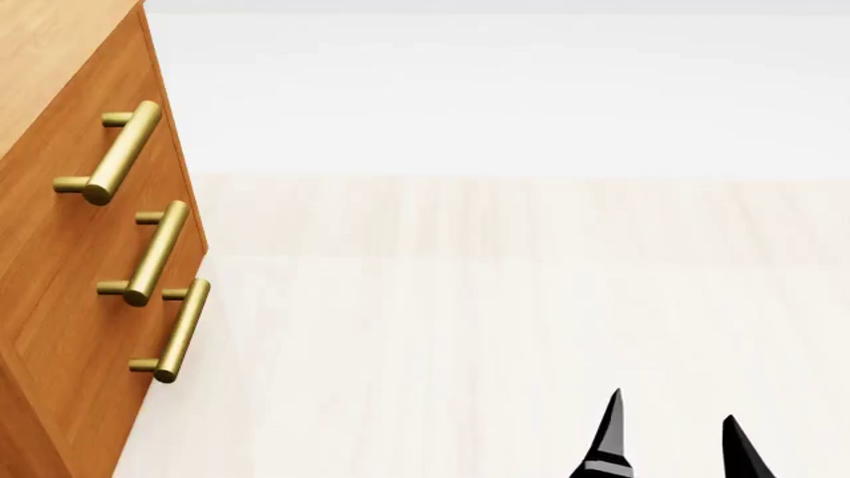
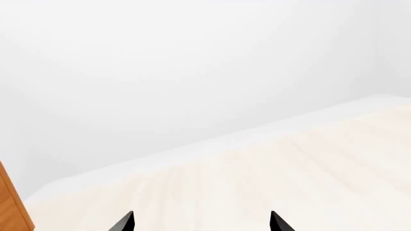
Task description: Put the bowl on top of the cabinet.
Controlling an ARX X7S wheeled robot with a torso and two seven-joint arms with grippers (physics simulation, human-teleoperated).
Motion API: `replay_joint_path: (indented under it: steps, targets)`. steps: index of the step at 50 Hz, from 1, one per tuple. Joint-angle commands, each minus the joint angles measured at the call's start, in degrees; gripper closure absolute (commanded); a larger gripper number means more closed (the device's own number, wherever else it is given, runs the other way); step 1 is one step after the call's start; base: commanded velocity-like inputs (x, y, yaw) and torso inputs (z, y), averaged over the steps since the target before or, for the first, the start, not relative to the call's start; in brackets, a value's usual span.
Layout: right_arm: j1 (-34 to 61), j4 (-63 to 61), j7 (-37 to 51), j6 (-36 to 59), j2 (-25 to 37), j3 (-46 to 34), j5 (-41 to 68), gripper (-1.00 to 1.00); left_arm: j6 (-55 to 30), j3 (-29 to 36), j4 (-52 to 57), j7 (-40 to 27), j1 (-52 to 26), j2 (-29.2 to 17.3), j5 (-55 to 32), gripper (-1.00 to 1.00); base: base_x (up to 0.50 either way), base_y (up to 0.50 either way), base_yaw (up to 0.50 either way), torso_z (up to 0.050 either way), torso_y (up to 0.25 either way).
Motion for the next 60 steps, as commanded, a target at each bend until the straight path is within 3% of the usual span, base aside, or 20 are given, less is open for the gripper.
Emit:
replay_joint_path:
  steps: [1, 60]
  targets:
    - [0.05, 0.40, -0.60, -0.52, -0.42, 0.33, -0.76, -1.00, 0.89, -0.38, -0.10, 1.54, 0.30, 0.10, -0.59, 1.00, 0.00, 0.00, 0.00, 0.000, 0.000]
    - [0.93, 1.49, -0.52, 0.03, -0.85, 0.04, -0.99, -1.00, 8.43, 0.20, -11.23, 4.91, 0.28, -2.58, 1.95, 1.00, 0.00, 0.00, 0.00, 0.000, 0.000]
